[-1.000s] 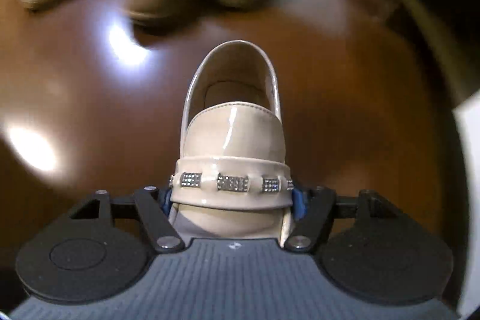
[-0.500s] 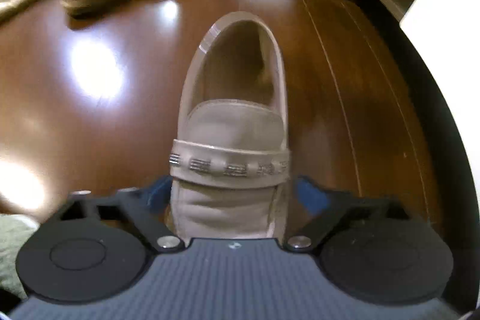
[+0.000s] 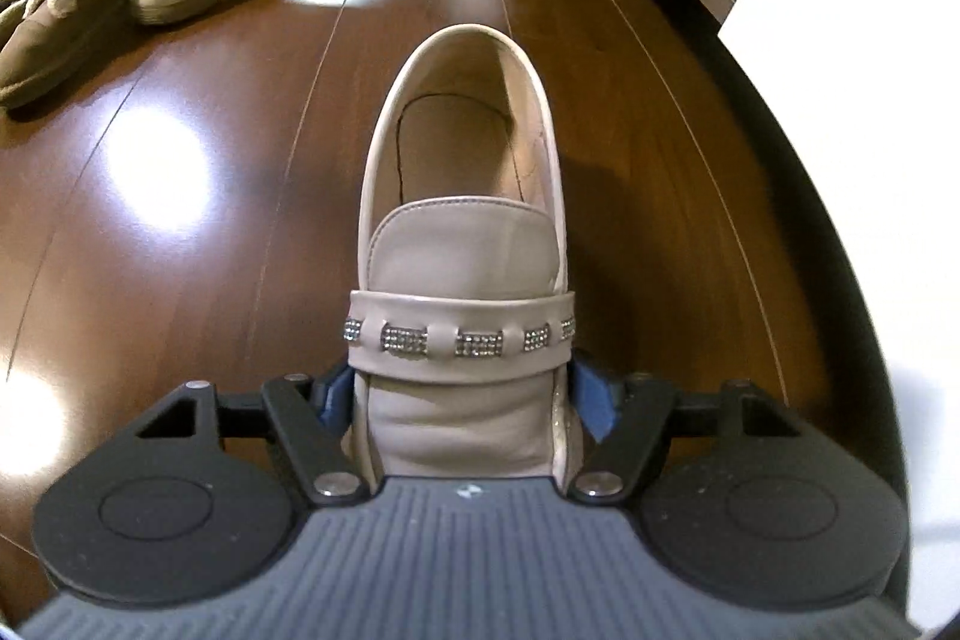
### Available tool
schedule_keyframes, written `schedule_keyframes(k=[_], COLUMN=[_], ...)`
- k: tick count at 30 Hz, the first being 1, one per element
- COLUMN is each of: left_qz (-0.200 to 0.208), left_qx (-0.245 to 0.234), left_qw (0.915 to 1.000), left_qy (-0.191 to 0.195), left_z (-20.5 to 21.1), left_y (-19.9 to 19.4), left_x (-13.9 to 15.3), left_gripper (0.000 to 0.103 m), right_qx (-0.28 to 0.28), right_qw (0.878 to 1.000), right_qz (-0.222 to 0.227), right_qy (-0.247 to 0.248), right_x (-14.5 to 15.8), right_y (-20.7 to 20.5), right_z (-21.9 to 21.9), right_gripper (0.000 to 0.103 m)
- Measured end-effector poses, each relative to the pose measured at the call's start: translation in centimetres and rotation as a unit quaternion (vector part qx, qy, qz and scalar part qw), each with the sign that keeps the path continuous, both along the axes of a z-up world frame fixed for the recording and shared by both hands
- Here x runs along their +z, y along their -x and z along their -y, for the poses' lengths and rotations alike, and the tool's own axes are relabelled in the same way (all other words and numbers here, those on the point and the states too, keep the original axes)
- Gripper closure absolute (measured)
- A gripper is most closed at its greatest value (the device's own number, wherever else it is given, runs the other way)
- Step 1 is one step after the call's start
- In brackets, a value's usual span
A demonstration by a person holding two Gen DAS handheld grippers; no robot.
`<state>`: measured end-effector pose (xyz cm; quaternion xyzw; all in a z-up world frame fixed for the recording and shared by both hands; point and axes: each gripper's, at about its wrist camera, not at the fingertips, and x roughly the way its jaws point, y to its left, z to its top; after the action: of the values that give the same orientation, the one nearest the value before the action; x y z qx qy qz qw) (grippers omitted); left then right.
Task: Organize scattered shoes
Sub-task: 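Carry the beige loafer toward the cabinet and set it on the floor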
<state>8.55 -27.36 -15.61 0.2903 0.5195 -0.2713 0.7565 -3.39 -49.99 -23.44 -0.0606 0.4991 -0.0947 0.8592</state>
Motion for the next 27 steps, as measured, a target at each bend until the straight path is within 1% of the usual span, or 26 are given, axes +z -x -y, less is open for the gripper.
schedule_keyframes(k=[3,7,12,15,17,21,27], left_qz=[0.001,0.003,0.002,0.002,0.001,-0.003,-0.009], left_qx=[0.005,0.005,0.004,0.006,0.009,0.016,0.028], left_qw=[1.0000,1.0000,1.0000,1.0000,1.0000,0.9999,0.9996], left_qy=[0.001,0.002,0.001,-0.001,-0.002,-0.002,-0.002], left_z=[-0.1,-0.1,-0.4,-0.6,-0.9,-1.6,-2.6], left_y=[-0.2,0.1,0.1,0.3,0.3,0.2,0.1], left_x=[0.0,0.2,0.1,0.1,0.0,-0.1,-0.2], left_gripper=[0.004,0.004,0.004,0.004,0.004,0.004,0.004], right_qx=[0.001,0.000,0.000,0.012,0.029,0.056,0.046], right_qw=[1.000,1.000,1.000,1.000,1.000,0.998,0.999], right_qz=[0.000,-0.001,-0.004,-0.003,0.005,0.006,-0.012], right_qy=[-0.002,-0.001,0.000,0.003,0.005,0.004,0.008], right_x=[0.2,-0.4,-0.7,-0.8,-0.9,-1.0,-1.0], right_y=[0.3,-1.6,-2.1,-2.0,-1.8,-1.8,-2.6], right_z=[0.9,1.6,2.0,2.0,2.1,2.4,1.6], right_gripper=[0.035,0.035,0.034,0.033,0.033,0.033,0.032])
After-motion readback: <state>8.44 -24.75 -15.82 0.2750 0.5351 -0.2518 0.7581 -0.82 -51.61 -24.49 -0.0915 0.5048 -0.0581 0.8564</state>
